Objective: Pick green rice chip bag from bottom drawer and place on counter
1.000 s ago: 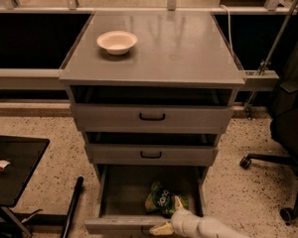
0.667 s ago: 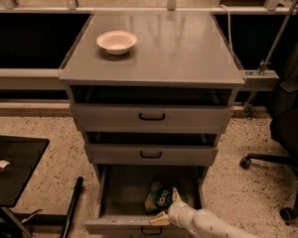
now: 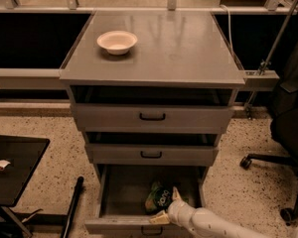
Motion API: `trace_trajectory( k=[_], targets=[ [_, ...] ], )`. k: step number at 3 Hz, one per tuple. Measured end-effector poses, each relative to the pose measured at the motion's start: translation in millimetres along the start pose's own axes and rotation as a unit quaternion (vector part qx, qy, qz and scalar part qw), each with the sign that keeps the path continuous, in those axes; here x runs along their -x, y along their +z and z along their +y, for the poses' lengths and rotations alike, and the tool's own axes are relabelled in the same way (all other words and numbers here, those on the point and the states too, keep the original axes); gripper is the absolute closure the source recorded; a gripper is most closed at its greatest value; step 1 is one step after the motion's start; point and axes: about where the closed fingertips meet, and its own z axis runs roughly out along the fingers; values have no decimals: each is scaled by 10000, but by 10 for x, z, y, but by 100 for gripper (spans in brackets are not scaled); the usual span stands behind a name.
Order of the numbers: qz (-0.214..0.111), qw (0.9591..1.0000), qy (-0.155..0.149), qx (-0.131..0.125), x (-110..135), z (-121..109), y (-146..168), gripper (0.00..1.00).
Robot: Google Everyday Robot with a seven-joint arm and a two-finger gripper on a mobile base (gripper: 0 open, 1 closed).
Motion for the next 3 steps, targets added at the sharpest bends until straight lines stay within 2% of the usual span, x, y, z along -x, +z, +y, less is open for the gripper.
trace_trajectory(
  k=[1,2,3],
  targets=[
    [516,9979,-49,-386,30,-325,51,0],
    [685,9958,-207,-563,78,-396,229,0],
    [720,9960,-181,-503,35,-402,337,0]
  ],
)
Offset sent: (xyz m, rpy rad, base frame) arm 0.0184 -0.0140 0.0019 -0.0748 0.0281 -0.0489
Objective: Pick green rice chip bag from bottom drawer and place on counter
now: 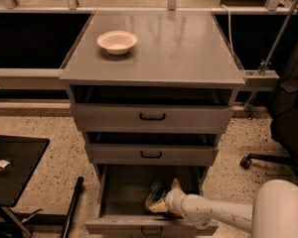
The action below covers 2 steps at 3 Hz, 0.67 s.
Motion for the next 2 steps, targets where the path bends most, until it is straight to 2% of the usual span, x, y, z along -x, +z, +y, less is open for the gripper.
trace_trajectory(
  k=[1,2],
  targets=[
    [151,9998,92,47,-117,-14,267,0],
    [301,9994,149,-26,-212,-89,517,0]
  ],
)
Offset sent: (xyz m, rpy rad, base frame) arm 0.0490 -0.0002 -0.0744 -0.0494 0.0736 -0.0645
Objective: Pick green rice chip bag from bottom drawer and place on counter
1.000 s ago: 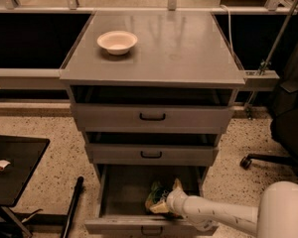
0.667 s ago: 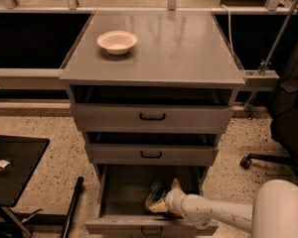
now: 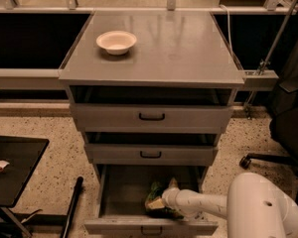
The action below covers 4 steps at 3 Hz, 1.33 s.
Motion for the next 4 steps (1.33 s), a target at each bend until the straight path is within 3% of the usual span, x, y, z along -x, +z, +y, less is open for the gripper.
trace_trajectory(
  k=[1,2,3,4],
  targets=[
    [226,9997,-88,68,-301,84,226,0],
    [237,9996,-96,76,-316,93,230,0],
    [237,9996,-96,76,-316,93,230,17],
    [237,9996,-96,76,-316,93,231,40]
  ],
)
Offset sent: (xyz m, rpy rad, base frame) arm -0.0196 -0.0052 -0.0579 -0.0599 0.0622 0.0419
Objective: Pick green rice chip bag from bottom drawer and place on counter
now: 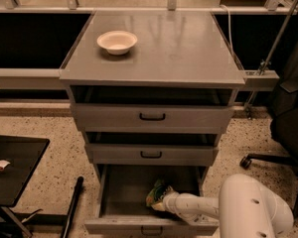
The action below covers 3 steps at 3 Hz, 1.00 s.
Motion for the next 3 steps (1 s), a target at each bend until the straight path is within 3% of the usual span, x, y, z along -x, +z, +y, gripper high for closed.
trace_trajectory(
  k=[2,3],
  targets=[
    [0,10000,0,0,0,0,0,88],
    [0,10000,0,0,0,1,0,100]
  ],
)
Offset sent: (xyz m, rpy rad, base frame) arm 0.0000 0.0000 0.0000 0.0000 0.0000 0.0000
